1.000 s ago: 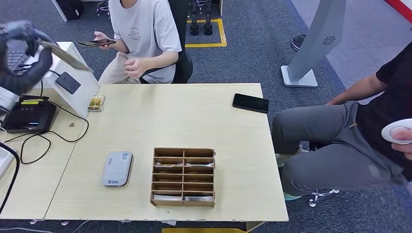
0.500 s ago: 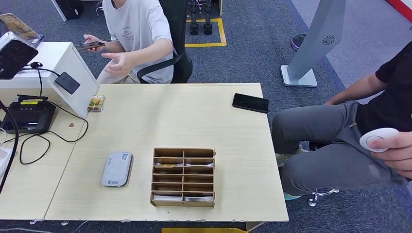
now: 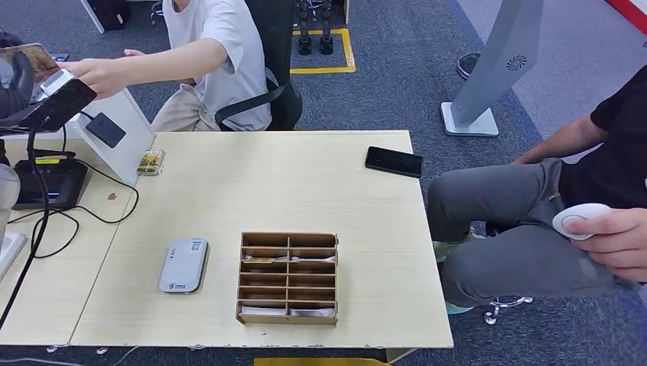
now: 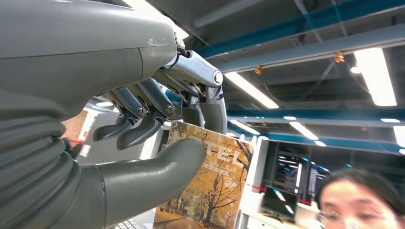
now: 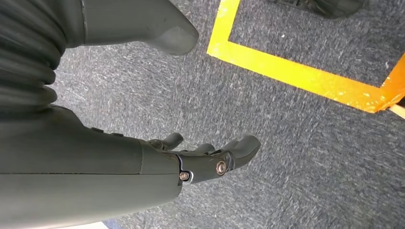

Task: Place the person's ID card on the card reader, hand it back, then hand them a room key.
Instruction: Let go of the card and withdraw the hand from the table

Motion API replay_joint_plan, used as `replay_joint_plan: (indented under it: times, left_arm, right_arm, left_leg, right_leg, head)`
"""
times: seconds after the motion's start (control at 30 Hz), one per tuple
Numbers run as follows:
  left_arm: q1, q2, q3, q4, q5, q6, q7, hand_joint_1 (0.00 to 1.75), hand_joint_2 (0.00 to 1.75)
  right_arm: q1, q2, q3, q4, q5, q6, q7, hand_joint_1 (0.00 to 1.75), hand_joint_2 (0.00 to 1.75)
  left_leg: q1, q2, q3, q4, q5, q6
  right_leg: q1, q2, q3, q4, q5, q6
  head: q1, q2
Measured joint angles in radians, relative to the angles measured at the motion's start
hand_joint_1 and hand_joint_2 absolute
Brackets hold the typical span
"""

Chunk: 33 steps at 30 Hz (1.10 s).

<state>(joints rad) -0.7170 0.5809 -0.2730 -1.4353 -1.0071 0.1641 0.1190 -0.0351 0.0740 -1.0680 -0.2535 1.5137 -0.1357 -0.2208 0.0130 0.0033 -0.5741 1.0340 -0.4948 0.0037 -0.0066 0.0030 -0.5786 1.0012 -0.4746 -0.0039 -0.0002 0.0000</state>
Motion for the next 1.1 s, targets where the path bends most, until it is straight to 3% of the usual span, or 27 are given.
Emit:
replay_joint_plan:
  times: [0.43, 1.1]
  left_arm:
    - [0.012, -0.031, -0.022, 0.083, -0.040, 0.002, 0.006, 1.75, 1.75]
    - [0.013, -0.041, -0.025, 0.112, -0.040, 0.003, 0.006, 1.75, 1.75]
  right_arm:
    - [0.000, -0.001, 0.005, 0.008, 0.000, -0.003, 0.001, 0.00, 1.75]
    - [0.000, -0.003, 0.005, 0.013, 0.000, -0.003, 0.001, 0.00, 1.75]
  left_leg:
    - [0.000, 0.000, -0.001, 0.000, 0.000, 0.000]
    - [0.000, 0.001, -0.001, 0.000, 0.000, 0.000]
  right_leg:
    - [0.000, 0.000, 0.000, 0.000, 0.000, 0.000]
    - [0.000, 0.000, -0.001, 0.000, 0.000, 0.000]
  head:
    - [0.000, 0.000]
    - [0.000, 0.000]
